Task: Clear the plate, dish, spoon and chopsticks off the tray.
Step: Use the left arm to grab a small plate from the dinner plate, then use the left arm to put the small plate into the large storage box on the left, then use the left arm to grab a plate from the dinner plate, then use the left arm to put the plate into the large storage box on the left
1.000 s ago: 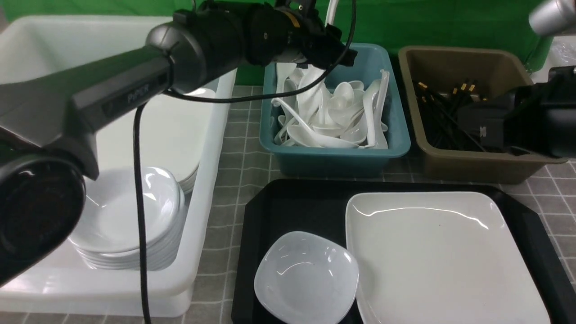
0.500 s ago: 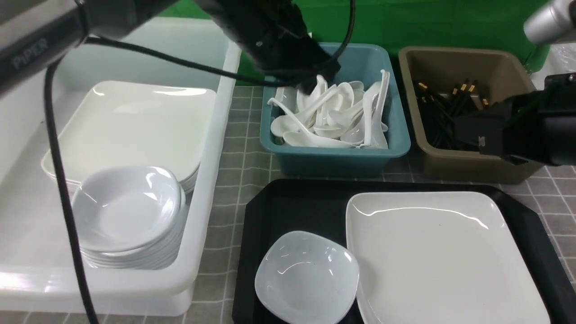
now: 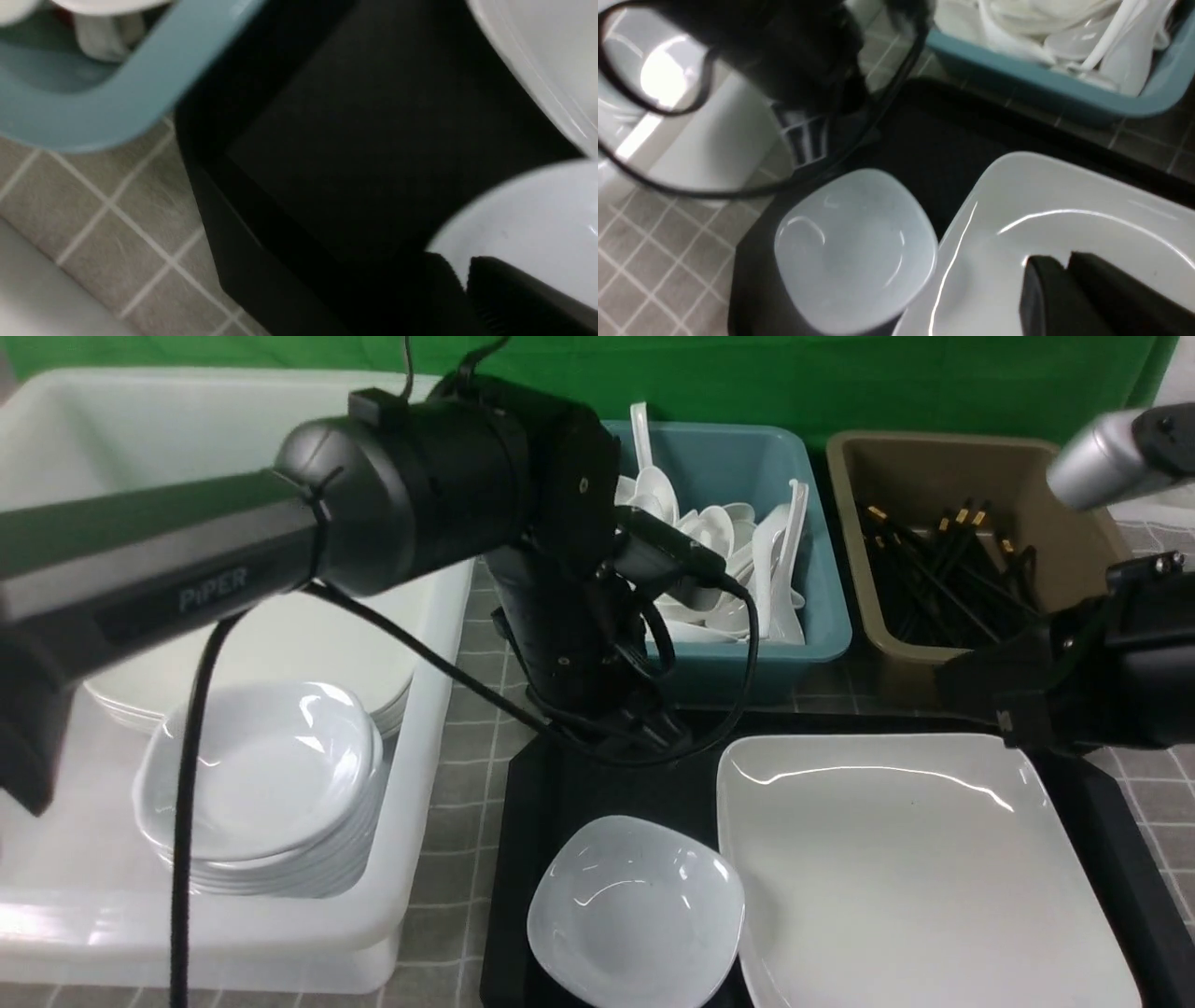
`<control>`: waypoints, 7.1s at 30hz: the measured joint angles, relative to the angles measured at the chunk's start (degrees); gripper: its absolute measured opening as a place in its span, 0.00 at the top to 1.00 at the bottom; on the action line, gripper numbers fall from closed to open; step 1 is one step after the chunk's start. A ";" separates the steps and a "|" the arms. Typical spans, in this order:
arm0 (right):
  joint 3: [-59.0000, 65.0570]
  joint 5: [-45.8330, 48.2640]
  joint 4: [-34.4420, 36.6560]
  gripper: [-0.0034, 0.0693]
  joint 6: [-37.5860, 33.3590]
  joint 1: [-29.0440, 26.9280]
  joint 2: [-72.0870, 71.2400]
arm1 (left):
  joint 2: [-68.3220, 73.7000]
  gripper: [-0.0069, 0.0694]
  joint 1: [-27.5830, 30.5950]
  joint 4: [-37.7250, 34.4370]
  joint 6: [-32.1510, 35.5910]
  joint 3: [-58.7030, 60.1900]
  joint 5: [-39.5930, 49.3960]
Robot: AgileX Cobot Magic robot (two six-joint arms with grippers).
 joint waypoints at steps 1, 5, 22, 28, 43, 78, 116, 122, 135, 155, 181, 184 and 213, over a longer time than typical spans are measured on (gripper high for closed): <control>0.00 0.73 0.00 0.83 -0.50 0.00 0.00 | 0.36 0.66 0.00 0.28 -0.24 0.28 -0.70; 0.00 1.63 0.00 0.83 -1.20 0.00 0.00 | 2.29 0.46 0.00 0.34 -0.25 0.79 -1.90; 0.00 1.65 0.00 0.83 -2.24 0.00 0.00 | 9.65 0.31 0.00 -2.67 2.32 0.79 1.94; 0.00 1.65 0.00 0.83 -2.24 0.00 0.00 | 9.65 0.55 0.00 -4.51 2.88 0.79 5.19; 0.00 1.59 -0.02 0.83 -2.25 0.00 0.00 | 4.74 0.81 0.31 -9.12 3.60 -0.33 11.23; -40.94 9.93 -4.81 0.92 -3.15 32.05 28.16 | -42.67 0.87 54.53 -32.87 3.34 37.99 -0.98; -9.56 23.78 -35.06 0.91 24.39 8.38 -0.50 | -33.08 0.91 2.76 -17.23 -6.46 20.06 -5.61; 1.28 21.39 -35.12 0.91 27.07 5.08 -13.76 | -14.23 0.88 -9.69 -5.69 -17.62 9.30 -6.12; 2.85 20.56 -33.85 0.91 29.27 5.08 -20.65 | 12.48 0.40 -5.84 -1.01 -21.02 -13.39 -6.10; 2.90 14.86 -30.89 0.91 28.80 5.08 -20.65 | 20.72 0.55 -4.94 -10.32 -14.78 -16.64 -11.28; -6.31 14.94 -30.28 0.91 28.06 5.08 -20.65 | -0.82 0.87 -5.15 -8.25 -11.86 -16.78 2.46; -7.01 14.99 -28.93 0.91 27.86 5.08 -20.65 | -3.63 0.87 -5.15 -7.74 -11.86 -16.64 3.40; -47.12 19.44 -11.84 0.91 8.37 24.37 22.12 | -36.25 0.87 62.02 -47.85 2.84 18.77 -15.61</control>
